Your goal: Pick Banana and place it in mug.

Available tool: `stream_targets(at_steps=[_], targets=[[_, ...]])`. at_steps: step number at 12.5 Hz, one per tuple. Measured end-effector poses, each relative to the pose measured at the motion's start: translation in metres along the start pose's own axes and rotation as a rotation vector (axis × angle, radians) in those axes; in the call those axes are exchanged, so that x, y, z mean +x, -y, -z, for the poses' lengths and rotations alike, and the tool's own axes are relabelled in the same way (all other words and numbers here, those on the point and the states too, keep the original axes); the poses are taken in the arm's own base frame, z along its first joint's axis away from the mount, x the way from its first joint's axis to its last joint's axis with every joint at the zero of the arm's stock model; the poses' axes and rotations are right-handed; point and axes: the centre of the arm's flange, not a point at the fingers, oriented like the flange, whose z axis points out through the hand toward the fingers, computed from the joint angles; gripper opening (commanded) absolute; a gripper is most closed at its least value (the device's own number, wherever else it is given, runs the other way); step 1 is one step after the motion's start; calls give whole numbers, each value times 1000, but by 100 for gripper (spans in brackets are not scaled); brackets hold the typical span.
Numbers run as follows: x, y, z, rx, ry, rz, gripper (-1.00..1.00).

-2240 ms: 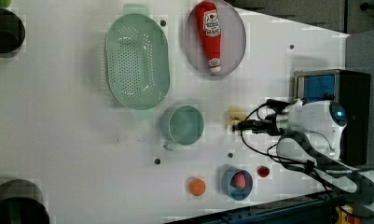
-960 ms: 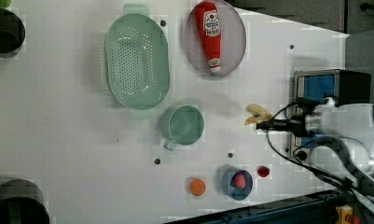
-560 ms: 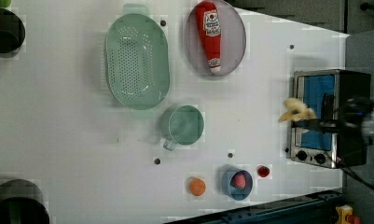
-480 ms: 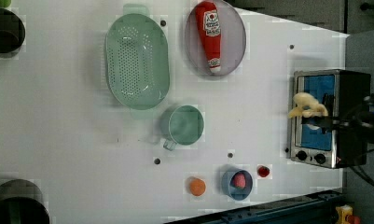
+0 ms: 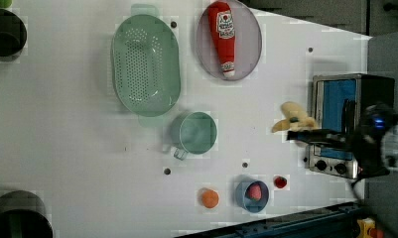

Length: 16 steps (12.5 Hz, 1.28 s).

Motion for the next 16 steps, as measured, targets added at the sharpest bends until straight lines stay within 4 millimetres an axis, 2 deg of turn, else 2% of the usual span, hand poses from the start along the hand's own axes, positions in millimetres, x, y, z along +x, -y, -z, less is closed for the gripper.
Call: stream_targets(at_steps=[2, 4, 6, 8, 10, 14, 16], targets=[[-31, 46, -31, -47, 41, -18, -37], [-53, 78, -55, -55, 67, -59, -37], [-61, 102, -71, -23, 40, -110, -37], [-56, 118, -90, 3, 30, -179, -37], [-46, 119, -104, -28, -21, -190, -37], [-24, 103, -144, -26, 0, -273, -33], [-24, 95, -175, -53, 38, -273, 7]])
